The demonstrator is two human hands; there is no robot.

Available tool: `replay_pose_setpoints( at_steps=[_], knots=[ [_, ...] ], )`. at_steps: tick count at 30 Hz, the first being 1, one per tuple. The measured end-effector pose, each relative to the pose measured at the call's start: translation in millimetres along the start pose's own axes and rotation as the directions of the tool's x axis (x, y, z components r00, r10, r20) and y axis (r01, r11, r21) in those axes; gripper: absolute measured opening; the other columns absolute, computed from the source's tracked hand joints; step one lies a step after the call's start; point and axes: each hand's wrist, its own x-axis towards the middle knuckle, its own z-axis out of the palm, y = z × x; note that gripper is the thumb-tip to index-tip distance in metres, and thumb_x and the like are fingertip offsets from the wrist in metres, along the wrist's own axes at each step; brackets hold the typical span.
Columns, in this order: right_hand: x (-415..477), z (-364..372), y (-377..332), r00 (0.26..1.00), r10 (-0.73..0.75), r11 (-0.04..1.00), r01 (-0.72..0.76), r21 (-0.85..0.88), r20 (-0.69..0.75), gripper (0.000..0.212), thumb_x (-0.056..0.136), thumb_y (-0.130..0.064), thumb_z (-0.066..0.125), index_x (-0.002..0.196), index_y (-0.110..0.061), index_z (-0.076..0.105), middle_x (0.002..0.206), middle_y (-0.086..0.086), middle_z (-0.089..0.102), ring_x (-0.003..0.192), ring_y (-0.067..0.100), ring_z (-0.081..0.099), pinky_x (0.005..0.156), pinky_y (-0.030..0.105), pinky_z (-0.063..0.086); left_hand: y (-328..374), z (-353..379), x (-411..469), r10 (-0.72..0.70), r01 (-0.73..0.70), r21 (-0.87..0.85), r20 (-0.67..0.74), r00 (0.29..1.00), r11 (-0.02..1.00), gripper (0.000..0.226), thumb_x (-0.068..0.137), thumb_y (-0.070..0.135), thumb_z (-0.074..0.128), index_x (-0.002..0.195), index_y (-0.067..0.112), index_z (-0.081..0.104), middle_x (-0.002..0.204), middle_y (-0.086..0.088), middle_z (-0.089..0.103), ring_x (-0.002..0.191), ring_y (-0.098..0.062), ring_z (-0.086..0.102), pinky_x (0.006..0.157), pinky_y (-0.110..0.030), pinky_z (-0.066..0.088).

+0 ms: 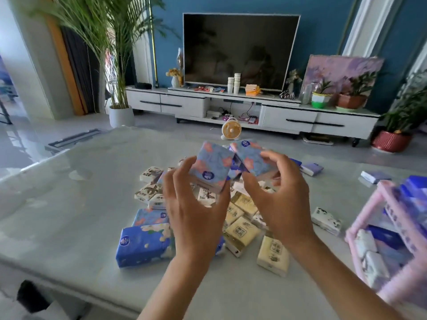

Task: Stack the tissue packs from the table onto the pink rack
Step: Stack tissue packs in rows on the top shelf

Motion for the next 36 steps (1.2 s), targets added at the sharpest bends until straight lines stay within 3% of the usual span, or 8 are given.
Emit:
replay_pose_setpoints(
  at_steps=[8,13,18,22,27,29,33,36],
  knots=[
    [-31,-157,-19,0.968,-0.094,0.989,0.063,-0.137,-0.231,0.045,0.077,-0.047,0.059,0.116,-0.025,0.055,0.107,-0.009,0.056,0.096,0.004,0.05,0.078,0.006,0.038,125,14,-36,0.124,-0.108,-0.212,0.064,0.99,0.971,0.056,0.066,0.035,0.068,0.116,0.027,0.043,0.109,0.006,0.045,0.097,-0.006,0.05,0.083,-0.018,0.043],
    [-45,-271,9,0.942,-0.04,0.951,-0.066,-0.301,-0.333,0.042,0.077,-0.047,0.059,0.114,-0.028,0.057,0.097,-0.017,0.054,0.096,0.014,0.051,0.08,0.026,0.043,198,53,-45,0.189,-0.047,-0.358,0.374,0.908,0.932,0.048,0.067,0.034,0.069,0.108,0.039,0.044,0.113,0.004,0.053,0.1,-0.015,0.056,0.083,-0.034,0.051],
    [-48,-358,77,0.903,0.199,0.837,-0.358,-0.413,-0.379,0.041,0.075,-0.04,0.07,0.11,-0.02,0.063,0.102,-0.001,0.067,0.101,0.029,0.057,0.089,0.039,0.045,250,126,-55,0.188,0.193,-0.405,0.729,0.659,0.894,0.041,0.072,0.019,0.075,0.105,0.03,0.054,0.096,0.0,0.062,0.081,-0.009,0.062,0.07,-0.017,0.051],
    [-35,-384,110,0.885,0.316,0.765,-0.45,-0.459,-0.341,0.037,0.076,-0.034,0.07,0.109,-0.017,0.064,0.105,0.006,0.068,0.101,0.03,0.059,0.088,0.04,0.047,276,188,-61,0.238,0.191,-0.352,0.862,0.448,0.917,0.036,0.075,0.014,0.074,0.105,0.024,0.056,0.097,-0.008,0.062,0.073,-0.009,0.056,0.061,-0.007,0.043],
    [-14,-387,125,0.896,0.376,0.682,-0.44,-0.585,-0.236,0.04,0.077,-0.042,0.064,0.11,-0.019,0.062,0.104,0.007,0.067,0.099,0.029,0.058,0.082,0.037,0.048,278,237,-68,0.226,0.168,-0.246,0.966,0.129,0.955,0.049,0.068,0.012,0.078,0.11,0.024,0.055,0.119,-0.012,0.056,0.101,-0.018,0.055,0.088,-0.027,0.048],
    [-11,-385,126,0.908,0.364,0.637,-0.407,-0.655,-0.21,0.041,0.079,-0.044,0.061,0.111,-0.019,0.062,0.106,0.006,0.066,0.099,0.028,0.057,0.079,0.032,0.047,277,246,-67,0.227,0.109,-0.225,0.974,-0.008,0.968,0.05,0.069,0.011,0.069,0.115,0.024,0.055,0.124,-0.007,0.054,0.104,-0.016,0.052,0.086,-0.02,0.046],
    [-13,-385,126,0.927,0.334,0.631,-0.352,-0.691,-0.168,0.046,0.081,-0.052,0.056,0.115,-0.021,0.06,0.106,0.005,0.061,0.099,0.024,0.054,0.078,0.032,0.044,279,254,-59,0.186,-0.006,-0.188,0.977,-0.102,0.982,0.062,0.079,-0.015,0.044,0.131,0.02,0.049,0.131,0.004,0.047,0.114,-0.009,0.042,0.073,-0.012,0.041],
    [-19,-389,129,0.913,0.389,0.667,-0.371,-0.646,-0.124,0.046,0.081,-0.053,0.056,0.116,-0.024,0.058,0.111,0.003,0.059,0.104,0.021,0.052,0.086,0.034,0.044,275,254,-60,0.17,-0.036,-0.173,0.983,-0.071,0.984,0.069,0.081,-0.018,0.036,0.138,0.019,0.042,0.142,0.005,0.04,0.119,-0.007,0.038,0.075,-0.012,0.044]
  ],
)
